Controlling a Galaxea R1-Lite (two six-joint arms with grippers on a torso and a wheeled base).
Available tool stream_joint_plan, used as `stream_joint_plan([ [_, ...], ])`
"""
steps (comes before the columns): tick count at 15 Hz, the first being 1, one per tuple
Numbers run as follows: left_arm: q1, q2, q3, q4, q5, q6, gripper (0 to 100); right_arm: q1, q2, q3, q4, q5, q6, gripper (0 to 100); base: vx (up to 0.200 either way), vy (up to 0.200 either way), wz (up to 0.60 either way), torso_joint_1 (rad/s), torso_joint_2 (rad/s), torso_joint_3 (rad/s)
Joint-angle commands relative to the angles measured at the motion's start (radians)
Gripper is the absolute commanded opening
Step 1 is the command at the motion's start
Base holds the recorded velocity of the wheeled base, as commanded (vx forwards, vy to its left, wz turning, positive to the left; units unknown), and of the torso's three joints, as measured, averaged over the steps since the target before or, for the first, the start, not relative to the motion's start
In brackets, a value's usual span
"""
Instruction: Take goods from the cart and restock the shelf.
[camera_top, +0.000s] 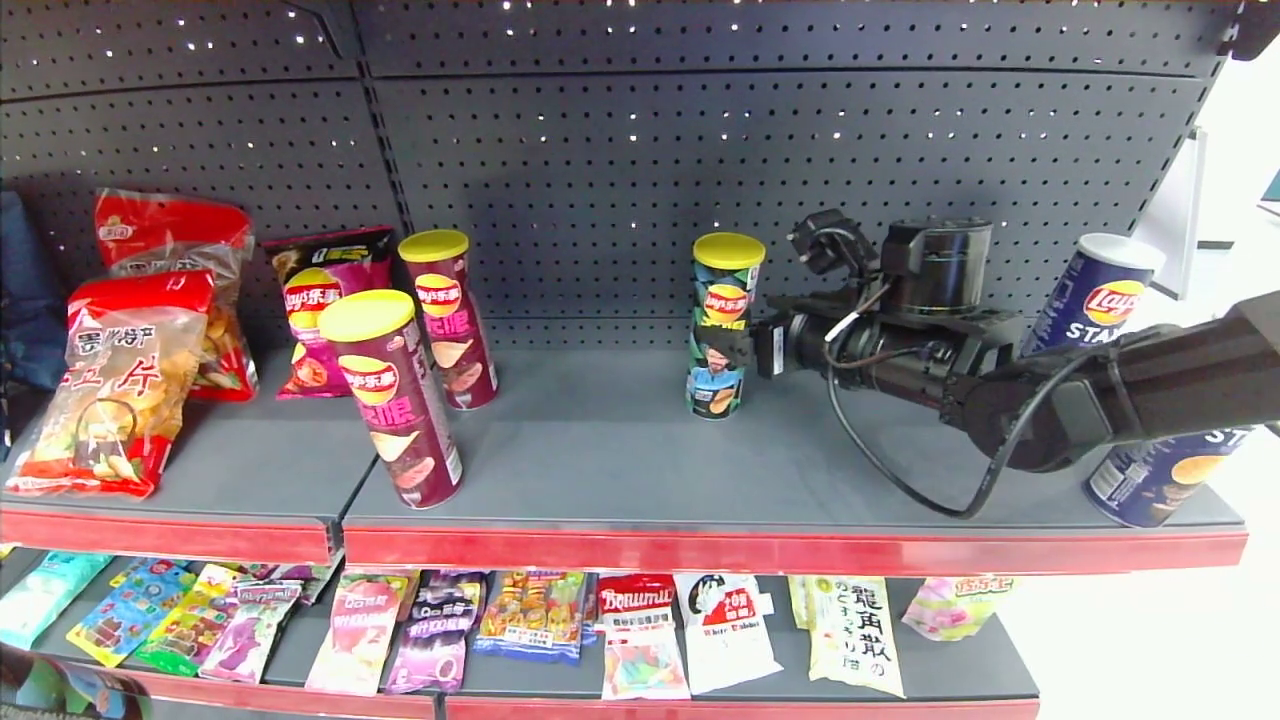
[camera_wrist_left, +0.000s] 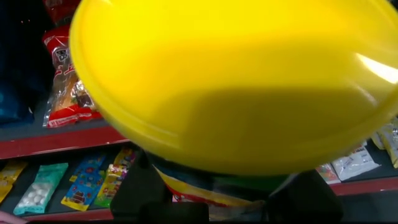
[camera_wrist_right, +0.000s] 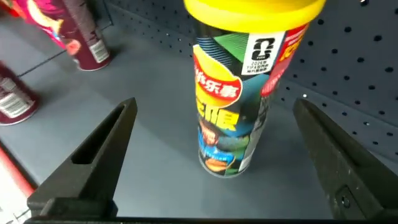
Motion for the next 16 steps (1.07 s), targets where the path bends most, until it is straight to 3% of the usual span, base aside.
stream_joint_plan([
  [1, 0.000, 0.004, 0.001, 0.000, 0.000, 0.000, 0, -0.005, 0.035, -0.027, 0.000, -0.004, 0.001, 100, 0.000, 0.000, 0.00, 0.000, 0.00, 0.000],
  [14, 0.000, 0.006, 0.007, 0.000, 0.000, -0.001, 0, -0.005, 0.203, -0.271, 0.002, -0.027, -0.004, 100, 0.000, 0.000, 0.00, 0.000, 0.00, 0.000],
  [15, 0.000, 0.004, 0.007, 0.000, 0.000, -0.001, 0, -0.005, 0.212, -0.272, 0.002, -0.038, -0.004, 0, 0.000, 0.000, 0.00, 0.000, 0.00, 0.000],
  [16, 0.000, 0.003, 0.008, 0.000, 0.000, -0.001, 0, -0.005, 0.213, -0.271, 0.002, -0.043, -0.004, 0, 0.000, 0.000, 0.00, 0.000, 0.00, 0.000],
])
